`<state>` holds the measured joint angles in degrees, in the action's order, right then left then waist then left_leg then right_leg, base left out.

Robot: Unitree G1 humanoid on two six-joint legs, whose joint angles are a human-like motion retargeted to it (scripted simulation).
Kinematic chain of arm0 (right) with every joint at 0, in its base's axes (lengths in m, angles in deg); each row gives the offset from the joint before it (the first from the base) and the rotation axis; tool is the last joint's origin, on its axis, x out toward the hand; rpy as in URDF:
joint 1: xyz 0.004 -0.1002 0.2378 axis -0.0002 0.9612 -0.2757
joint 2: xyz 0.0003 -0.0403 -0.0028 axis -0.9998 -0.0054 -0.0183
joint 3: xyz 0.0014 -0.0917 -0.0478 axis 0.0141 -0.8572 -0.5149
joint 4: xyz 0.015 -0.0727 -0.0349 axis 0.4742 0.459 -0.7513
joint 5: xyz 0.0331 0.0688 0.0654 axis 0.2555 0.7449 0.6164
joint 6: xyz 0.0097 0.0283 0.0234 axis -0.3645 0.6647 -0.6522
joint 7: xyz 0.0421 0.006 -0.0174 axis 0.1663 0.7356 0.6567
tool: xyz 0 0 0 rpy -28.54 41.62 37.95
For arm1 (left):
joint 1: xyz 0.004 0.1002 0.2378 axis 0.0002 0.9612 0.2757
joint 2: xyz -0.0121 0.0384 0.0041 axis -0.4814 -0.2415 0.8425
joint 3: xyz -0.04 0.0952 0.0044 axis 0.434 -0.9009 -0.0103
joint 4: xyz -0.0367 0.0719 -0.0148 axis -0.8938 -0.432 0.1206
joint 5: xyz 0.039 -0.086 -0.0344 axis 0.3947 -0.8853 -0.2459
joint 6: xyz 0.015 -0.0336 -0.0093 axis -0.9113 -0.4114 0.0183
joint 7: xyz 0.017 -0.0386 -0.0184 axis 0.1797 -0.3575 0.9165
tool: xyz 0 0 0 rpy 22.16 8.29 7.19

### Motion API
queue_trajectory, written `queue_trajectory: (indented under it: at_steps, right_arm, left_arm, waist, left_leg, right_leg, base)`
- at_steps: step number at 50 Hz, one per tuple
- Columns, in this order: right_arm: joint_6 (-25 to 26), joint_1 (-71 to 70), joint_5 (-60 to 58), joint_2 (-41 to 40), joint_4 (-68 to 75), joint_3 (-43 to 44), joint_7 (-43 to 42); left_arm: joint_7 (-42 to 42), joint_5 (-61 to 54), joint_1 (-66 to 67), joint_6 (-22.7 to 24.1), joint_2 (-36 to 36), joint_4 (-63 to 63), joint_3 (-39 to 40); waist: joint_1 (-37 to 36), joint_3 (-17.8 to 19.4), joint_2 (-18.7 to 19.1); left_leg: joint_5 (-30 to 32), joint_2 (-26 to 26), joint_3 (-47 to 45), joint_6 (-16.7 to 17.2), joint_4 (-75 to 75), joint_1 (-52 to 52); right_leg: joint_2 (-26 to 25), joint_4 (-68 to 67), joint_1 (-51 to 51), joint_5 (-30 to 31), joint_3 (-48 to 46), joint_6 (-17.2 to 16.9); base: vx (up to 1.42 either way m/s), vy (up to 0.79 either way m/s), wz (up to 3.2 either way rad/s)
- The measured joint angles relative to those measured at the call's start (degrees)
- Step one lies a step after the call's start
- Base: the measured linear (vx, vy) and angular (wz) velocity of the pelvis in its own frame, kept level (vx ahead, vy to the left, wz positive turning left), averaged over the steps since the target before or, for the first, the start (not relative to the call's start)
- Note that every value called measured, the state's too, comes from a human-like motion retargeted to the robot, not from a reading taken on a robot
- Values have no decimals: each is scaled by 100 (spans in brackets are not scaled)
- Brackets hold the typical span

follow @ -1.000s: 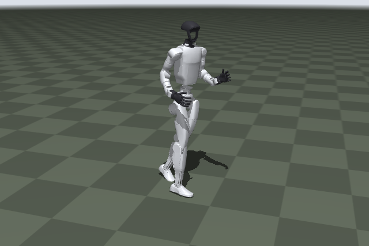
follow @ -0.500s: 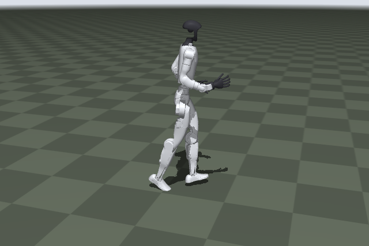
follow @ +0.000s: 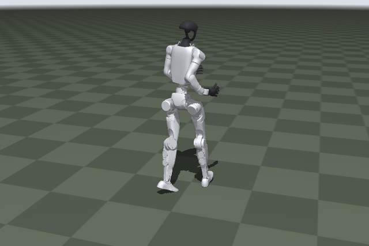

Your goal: Walk run

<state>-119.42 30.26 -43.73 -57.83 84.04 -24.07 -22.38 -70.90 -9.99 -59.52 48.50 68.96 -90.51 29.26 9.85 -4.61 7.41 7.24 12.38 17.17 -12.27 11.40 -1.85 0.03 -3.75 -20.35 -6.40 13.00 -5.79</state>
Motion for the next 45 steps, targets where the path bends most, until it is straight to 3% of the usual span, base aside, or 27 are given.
queue_trajectory:
  at_steps: [2, 3, 6, 7, 8, 10, 12, 13, 17, 21, 25, 27, 28, 29, 30, 32, 35, 37, 40, 42, 45]
  right_arm:
    - [29, -152, -26, 67, -34, -70, 13]
    - [50, -284, -71, 121, -39, -65, 15]
    - [35, -657, -195, 216, -31, -92, -7]
    - [13, -799, -149, 246, -11, -74, -36]
    - [11, -1042, -3, 328, 48, -18, -56]
    - [56, -1494, 368, 399, 189, -104, 59]
    - [122, -1820, 687, 430, 203, -117, 216]
    - [104, -1944, 804, 467, 140, -94, 248]
    - [-65, -2214, 801, 742, -222, -32, 162]
    - [22, -2239, 389, 914, -379, 141, 84]
    - [161, -2111, 198, 821, -191, 33, 109]
    - [185, -1940, 144, 690, -50, 3, 226]
    - [177, -1856, 72, 621, 32, 46, 339]
    - [191, -1790, -8, 575, 131, 73, 444]
    - [216, -1732, -94, 539, 239, 91, 544]
    - [258, -1487, -278, 438, 404, 95, 562]
    - [216, -883, -366, 347, 467, 207, 588]
    - [169, -470, -240, 232, 457, 283, 624]
    - [107, -17, 79, 52, 458, 380, 643]
    - [78, 112, 206, -70, 436, 440, 590]
    - [32, -18, 248, -164, 401, 395, 337]
  left_arm:
    - [-9, -5, 245, 5, -15, -103, -30]
    - [-47, -39, 381, 3, 9, -174, -50]
    - [-526, -175, 903, 58, 133, -457, 99]
    - [-752, -153, 1072, 93, 215, -595, 187]
    - [-946, -77, 1188, 109, 348, -749, 297]
    - [-1058, 101, 1592, 105, 579, -948, 560]
    - [-1026, 84, 2003, 68, 783, -1035, 691]
    - [-1022, 31, 2159, 43, 864, -1061, 745]
    - [-1125, -87, 2453, -56, 901, -1071, 942]
    - [-1001, 100, 2348, -84, 729, -915, 941]
    - [-528, 234, 2069, -126, 723, -718, 927]
    - [-278, 214, 1893, -138, 777, -709, 802]
    - [-175, 196, 1727, -120, 847, -751, 706]
    - [-164, 128, 1502, -108, 914, -797, 713]
    - [-200, 36, 1249, -100, 981, -846, 772]
    - [-301, -43, 891, -71, 1025, -769, 594]
    - [-204, 63, 434, -20, 895, -531, 227]
    - [-57, 243, 192, -30, 758, -352, 65]
    - [105, 521, 60, -50, 551, 7, -188]
    - [118, 685, 108, -123, 451, 168, -208]
    - [133, 868, 244, -309, 263, 274, -86]
  waist:
    - [73, 78, -40]
    - [205, 89, -105]
    - [266, -39, 0]
    - [303, -28, 36]
    - [336, 17, -19]
    - [101, 0, -178]
    - [-199, -27, -292]
    - [-356, -15, -370]
    - [-908, -8, -663]
    - [-1287, 11, -746]
    - [-1579, 44, -1079]
    - [-1328, 29, -994]
    - [-1081, 75, -818]
    - [-898, 143, -650]
    - [-746, 223, -485]
    - [-873, 230, -98]
    - [-865, 136, -38]
    - [-460, 101, 87]
    - [147, 57, 311]
    - [439, 84, 300]
    - [502, 153, 273]
  left_leg:
    - [529, 26, 207, 444, 315, -216]
    - [851, 78, 195, 777, 615, -255]
    - [1733, -134, -516, 2276, 2230, 379]
    - [1888, -259, -809, 2645, 2911, 697]
    - [2038, -297, -1213, 2707, 3512, 1013]
    - [1503, -402, -1611, 2422, 4286, 1594]
    - [609, -739, -2488, 1616, 4604, 2139]
    - [259, -809, -2787, 1373, 4604, 2409]
    - [-949, -675, -3299, 823, 3467, 3284]
    - [-1830, -803, -4131, 346, 1344, 3380]
    - [-1891, -719, -4117, -273, 797, 3246]
    - [-2686, -957, -3930, -273, 1290, 2795]
    - [-2832, -541, -2839, -273, 1608, 2959]
    - [-2986, -578, -2549, -273, 1883, 2904]
    - [-3143, -840, -2660, -273, 2135, 2739]
    - [-3355, -1303, -2811, -273, 2103, 2286]
    - [-3002, -889, -2516, -273, 1236, 1536]
    - [-2470, -724, -2060, -146, 702, 1149]
    - [-1581, -737, -1349, 284, 145, 573]
    - [-844, -696, -1014, 590, -57, 166]
    - [401, -798, -859, 1158, -145, -379]
  right_leg:
    - [32, 74, 29, 225, -90, -161]
    - [119, -85, 60, 748, -237, -268]
    - [4, -859, 216, -338, -178, 21]
    - [92, -1057, 294, -533, -284, -14]
    - [601, -1208, 351, -599, -951, -179]
    - [552, -1034, 712, -638, -1224, 11]
    - [513, -816, 1056, -530, -1319, 158]
    - [516, -707, 1210, -400, -1369, 217]
    - [515, -215, 1835, 418, -1827, 37]
    - [146, 48, 2421, 1171, -2496, -163]
    - [-121, -394, 2875, 2182, -2729, -471]
    - [-368, -1302, 2777, 3069, -2629, -850]
    - [-728, -1908, 2540, 3497, -2518, -881]
    - [-960, -2654, 2258, 3640, -2350, -844]
    - [-1128, -3471, 1953, 3640, -2153, -772]
    - [-1118, -4272, 1404, 2801, -2183, -240]
    - [-505, -4774, 460, 1728, -2006, 663]
    - [182, -4570, -149, 1137, -2421, 903]
    - [473, -3078, -607, 808, -2683, 561]
    - [357, -1819, -713, 562, -2248, 285]
    - [220, -610, -714, 150, -1522, 283]
  base:
    - [101, -20, 165]
    - [96, -16, 204]
    - [96, -24, 191]
    - [102, -17, 252]
    - [89, -15, 198]
    - [71, -28, 73]
    - [97, -17, 39]
    - [105, -7, 66]
    - [81, -12, 79]
    - [97, -19, 109]
    - [118, -52, 46]
    - [144, -27, 169]
    - [135, -13, 246]
    - [111, -6, 229]
    - [95, 6, 122]
    - [107, 9, 62]
    - [101, 5, 129]
    - [139, -15, 243]
    - [123, -29, 259]
    - [115, -43, 201]
    - [116, -49, 74]
